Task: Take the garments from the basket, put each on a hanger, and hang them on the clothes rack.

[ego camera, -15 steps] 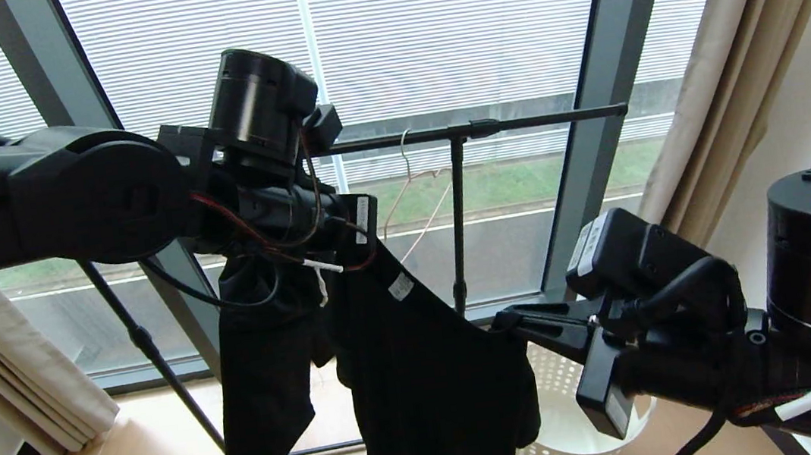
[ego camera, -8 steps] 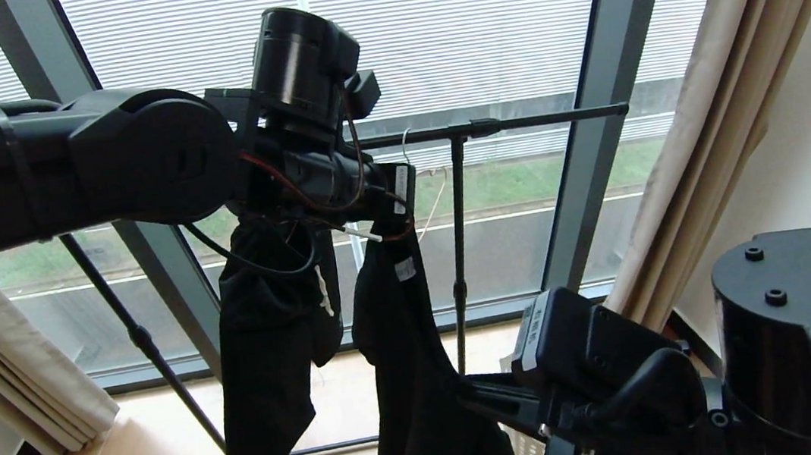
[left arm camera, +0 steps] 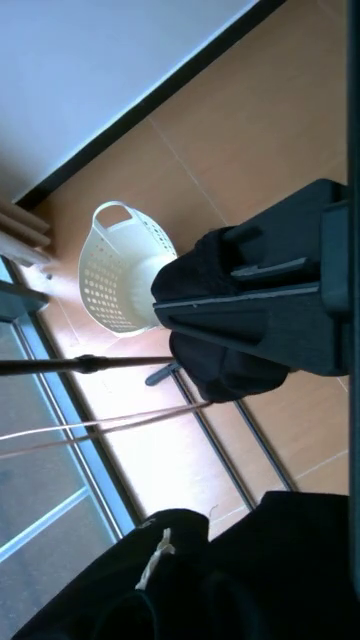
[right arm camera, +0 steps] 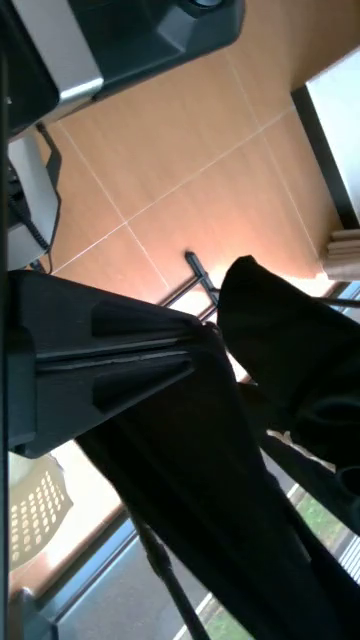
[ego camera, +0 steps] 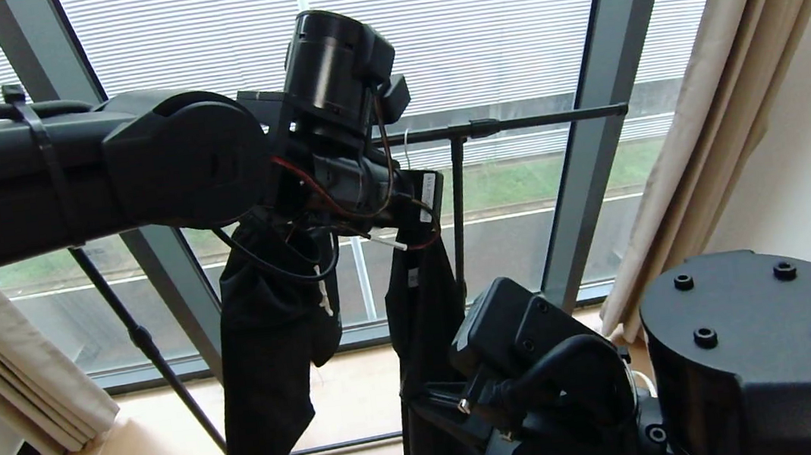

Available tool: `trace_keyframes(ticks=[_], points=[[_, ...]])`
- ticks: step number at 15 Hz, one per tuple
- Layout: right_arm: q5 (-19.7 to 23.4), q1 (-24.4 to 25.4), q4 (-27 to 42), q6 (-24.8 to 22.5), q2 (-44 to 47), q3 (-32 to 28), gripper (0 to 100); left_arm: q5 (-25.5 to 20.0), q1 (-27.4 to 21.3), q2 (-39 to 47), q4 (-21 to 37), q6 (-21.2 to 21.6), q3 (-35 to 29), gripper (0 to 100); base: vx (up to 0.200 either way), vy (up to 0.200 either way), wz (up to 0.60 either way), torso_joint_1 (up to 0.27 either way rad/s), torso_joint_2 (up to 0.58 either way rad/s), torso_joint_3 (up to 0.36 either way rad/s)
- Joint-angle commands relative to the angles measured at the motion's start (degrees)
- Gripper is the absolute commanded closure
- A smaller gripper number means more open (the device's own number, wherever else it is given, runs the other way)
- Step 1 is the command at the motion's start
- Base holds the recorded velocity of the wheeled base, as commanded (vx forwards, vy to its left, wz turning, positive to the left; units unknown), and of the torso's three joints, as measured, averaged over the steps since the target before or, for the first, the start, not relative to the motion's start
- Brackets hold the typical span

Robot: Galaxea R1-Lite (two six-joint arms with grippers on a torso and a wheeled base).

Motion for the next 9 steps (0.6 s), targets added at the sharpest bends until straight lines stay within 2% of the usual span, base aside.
trace_keyframes(ticks=[1,3,4,5,6,7,9], points=[[-0.1,-1.1,0.1,-0.3,-0.4,0.3,100,0.1,0.1,-0.4,0.3,-0.2,1.3,100,0.0,0.0,0.0,0.0,0.0,0.0],[-0.2,-4.0,0.6,-2.9,-2.2,1.4,100,0.1,0.2,-1.7,0.3,-0.2,2.5,100,0.0,0.0,0.0,0.0,0.0,0.0],[-0.1,-7.8,0.6,-7.5,-3.7,2.6,100,0.1,0.5,-3.0,0.8,-0.2,3.6,100,0.0,0.0,0.0,0.0,0.0,0.0],[-0.1,-11.0,0.4,-10.0,-4.0,2.8,100,0.2,0.7,-4.4,1.5,-0.2,4.7,100,0.0,0.0,0.0,0.0,0.0,0.0],[-0.1,-11.0,0.4,-10.0,-4.0,2.8,100,0.2,0.7,-4.4,1.5,-0.2,4.7,100,0.0,0.0,0.0,0.0,0.0,0.0],[-0.1,-17.6,0.2,-11.0,-3.9,2.1,100,0.2,1.2,-7.5,2.3,-0.4,8.5,100,0.0,0.0,0.0,0.0,0.0,0.0],[-0.1,-23.4,0.0,-12.6,-2.3,-0.3,100,0.3,1.2,-10.9,2.4,-0.4,13.5,100,0.0,0.0,0.0,0.0,0.0,0.0]])
